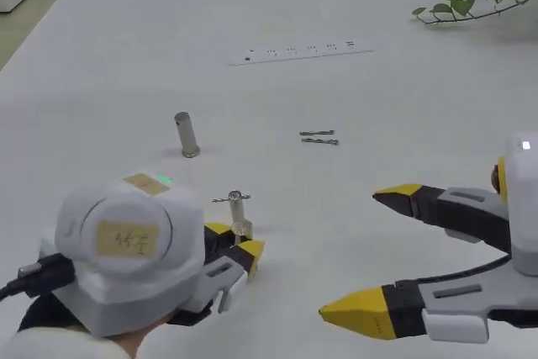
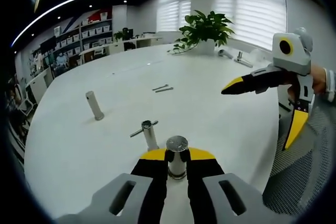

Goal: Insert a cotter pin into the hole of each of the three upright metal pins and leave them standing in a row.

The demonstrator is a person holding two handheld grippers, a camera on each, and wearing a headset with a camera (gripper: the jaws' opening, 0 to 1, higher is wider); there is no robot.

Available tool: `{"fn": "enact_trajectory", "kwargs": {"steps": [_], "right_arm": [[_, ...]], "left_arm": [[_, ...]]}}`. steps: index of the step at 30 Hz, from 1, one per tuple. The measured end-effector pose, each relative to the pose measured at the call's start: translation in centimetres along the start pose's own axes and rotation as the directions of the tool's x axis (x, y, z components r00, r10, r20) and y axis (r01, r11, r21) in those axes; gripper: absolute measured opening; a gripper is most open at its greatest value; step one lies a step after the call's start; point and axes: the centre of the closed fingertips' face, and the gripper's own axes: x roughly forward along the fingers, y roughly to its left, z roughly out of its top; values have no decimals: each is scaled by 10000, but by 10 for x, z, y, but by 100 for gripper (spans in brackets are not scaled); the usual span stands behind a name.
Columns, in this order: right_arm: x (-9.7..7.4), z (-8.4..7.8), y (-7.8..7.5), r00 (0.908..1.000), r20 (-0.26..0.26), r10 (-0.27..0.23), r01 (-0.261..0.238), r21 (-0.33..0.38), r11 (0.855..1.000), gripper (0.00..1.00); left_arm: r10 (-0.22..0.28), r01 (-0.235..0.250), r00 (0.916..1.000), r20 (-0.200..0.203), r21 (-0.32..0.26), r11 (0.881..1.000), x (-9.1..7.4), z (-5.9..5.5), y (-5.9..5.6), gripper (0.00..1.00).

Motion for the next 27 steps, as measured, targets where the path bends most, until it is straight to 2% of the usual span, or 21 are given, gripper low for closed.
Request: {"fn": "enact_trajectory", "kwargs": {"steps": [4,6,8,10,12,14,16,17,21,23,27], "right_arm": [[0,0,1,10000,-8,22,-22,-43,10000,94],[0,1,1,10000,15,19,-19,-45,10000,94],[0,1,1,10000,3,26,-26,-15,10000,94],[0,0,1,10000,-15,51,-51,-16,10000,93],[0,0,2,10000,-18,49,-49,-15,10000,93],[0,-1,2,10000,-22,51,-51,-13,10000,93],[0,-1,2,10000,-41,68,-68,-13,10000,93],[0,-2,3,10000,-47,78,-78,-21,10000,93],[0,-1,4,9999,-43,109,-109,-52,9999,93],[1,-1,4,9999,-42,114,-114,-51,9999,93],[2,-2,6,9998,-77,173,-174,-79,9998,92]], "left_arm": [[39,-40,10000,21,493,9988,3,-2,0,11],[59,-62,10000,64,457,9989,3,-2,0,11],[95,-96,9999,73,172,9998,4,-3,1,11],[123,-124,9999,20,510,9986,5,-4,1,11],[153,-151,9999,-25,488,9987,5,-6,1,11],[89,-90,10000,36,204,9998,6,-6,0,11],[74,-75,10000,49,385,9992,5,-6,0,11],[105,-110,9999,75,653,9978,5,-5,1,11],[122,-126,9999,88,403,9991,4,-6,2,11],[-8,1,9999,144,513,9987,4,-7,1,11],[-40,36,9999,167,222,9997,4,-7,2,11]]}}
